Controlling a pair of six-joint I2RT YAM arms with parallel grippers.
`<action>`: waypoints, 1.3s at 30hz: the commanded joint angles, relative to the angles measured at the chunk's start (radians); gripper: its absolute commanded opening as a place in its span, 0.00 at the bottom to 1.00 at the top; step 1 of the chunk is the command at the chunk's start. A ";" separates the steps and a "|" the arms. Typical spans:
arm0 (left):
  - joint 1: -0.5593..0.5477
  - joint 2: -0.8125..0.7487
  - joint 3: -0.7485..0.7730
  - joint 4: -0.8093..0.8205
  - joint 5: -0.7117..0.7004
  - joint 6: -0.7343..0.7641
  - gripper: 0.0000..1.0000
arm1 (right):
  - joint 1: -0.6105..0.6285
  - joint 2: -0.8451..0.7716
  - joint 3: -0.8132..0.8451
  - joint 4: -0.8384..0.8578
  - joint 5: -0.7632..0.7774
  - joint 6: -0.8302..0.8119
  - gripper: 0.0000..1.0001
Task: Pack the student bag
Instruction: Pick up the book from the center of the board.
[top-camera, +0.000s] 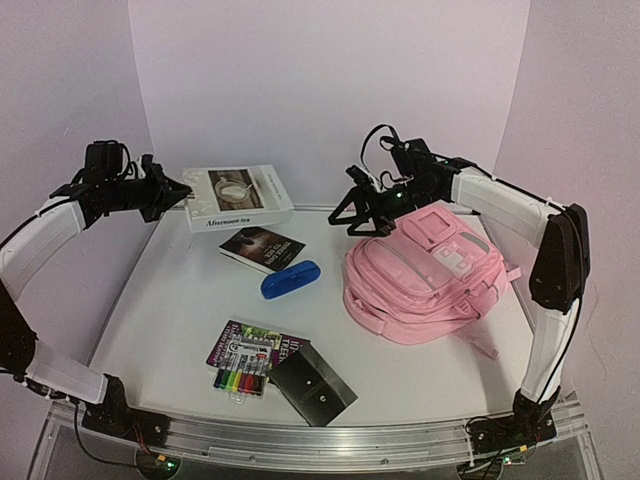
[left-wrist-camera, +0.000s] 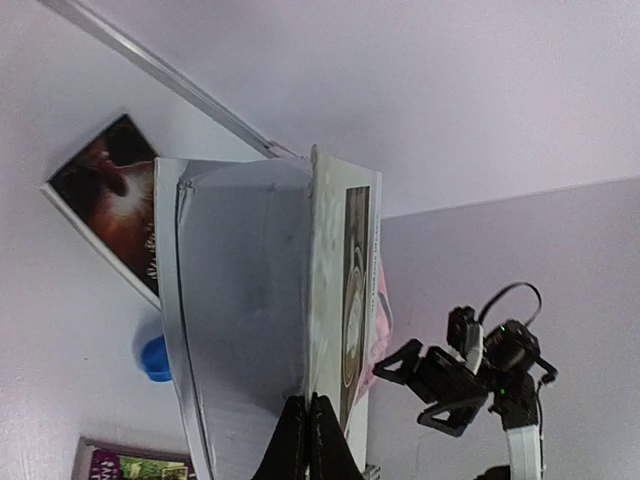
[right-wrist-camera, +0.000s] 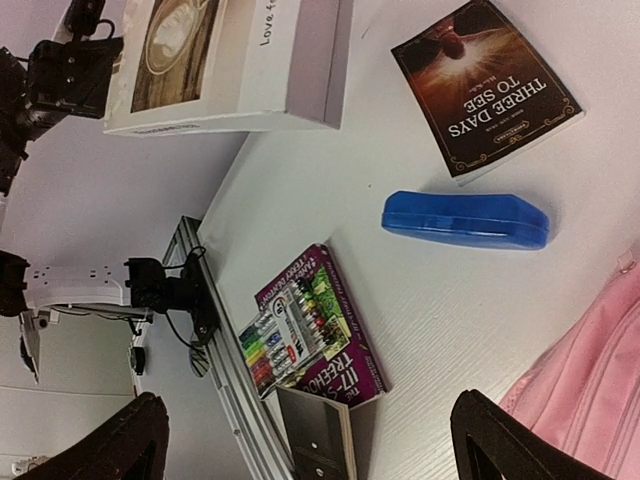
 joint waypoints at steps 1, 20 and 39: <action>-0.090 0.063 0.116 0.173 0.175 -0.010 0.00 | -0.032 -0.041 0.064 0.015 -0.155 0.038 0.98; -0.260 0.247 0.172 0.633 0.352 -0.224 0.00 | -0.121 -0.096 0.050 0.083 -0.397 0.177 0.98; -0.308 0.336 0.226 0.556 0.366 -0.206 0.73 | -0.169 -0.136 0.045 0.244 -0.480 0.408 0.19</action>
